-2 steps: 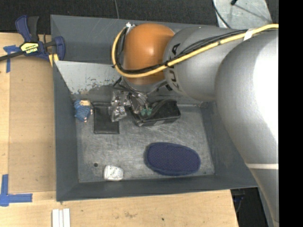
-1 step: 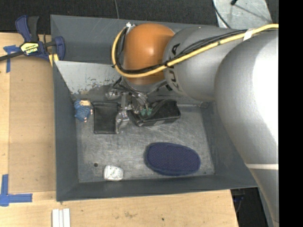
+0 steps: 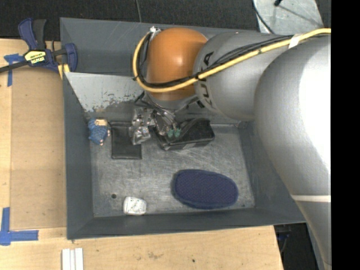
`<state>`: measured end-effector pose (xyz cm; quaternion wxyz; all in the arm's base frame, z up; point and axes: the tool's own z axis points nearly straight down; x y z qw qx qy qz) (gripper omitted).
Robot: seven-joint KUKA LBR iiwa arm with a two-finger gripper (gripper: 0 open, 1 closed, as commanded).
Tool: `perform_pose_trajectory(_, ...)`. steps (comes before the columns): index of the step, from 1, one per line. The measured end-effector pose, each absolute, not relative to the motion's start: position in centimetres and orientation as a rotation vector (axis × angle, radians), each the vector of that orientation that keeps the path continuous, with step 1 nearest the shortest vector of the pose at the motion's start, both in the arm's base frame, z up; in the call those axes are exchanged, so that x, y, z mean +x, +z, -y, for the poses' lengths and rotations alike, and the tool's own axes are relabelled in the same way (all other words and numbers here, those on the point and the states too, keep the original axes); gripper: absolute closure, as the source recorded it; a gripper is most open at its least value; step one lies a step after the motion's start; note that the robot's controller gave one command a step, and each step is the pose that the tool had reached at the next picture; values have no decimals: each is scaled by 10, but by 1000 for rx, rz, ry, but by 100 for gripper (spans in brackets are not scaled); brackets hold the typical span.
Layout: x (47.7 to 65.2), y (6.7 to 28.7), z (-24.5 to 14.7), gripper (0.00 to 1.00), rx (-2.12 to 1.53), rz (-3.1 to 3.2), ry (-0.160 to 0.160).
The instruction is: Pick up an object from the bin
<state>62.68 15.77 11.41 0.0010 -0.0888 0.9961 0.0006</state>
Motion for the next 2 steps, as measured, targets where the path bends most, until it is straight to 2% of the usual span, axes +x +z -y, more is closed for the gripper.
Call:
perform_pose_trajectory(1,627,114,-158,0,-278,-3127,2)
perform_pose_trajectory(2,629,76,-190,0,-217,-3132,-1)
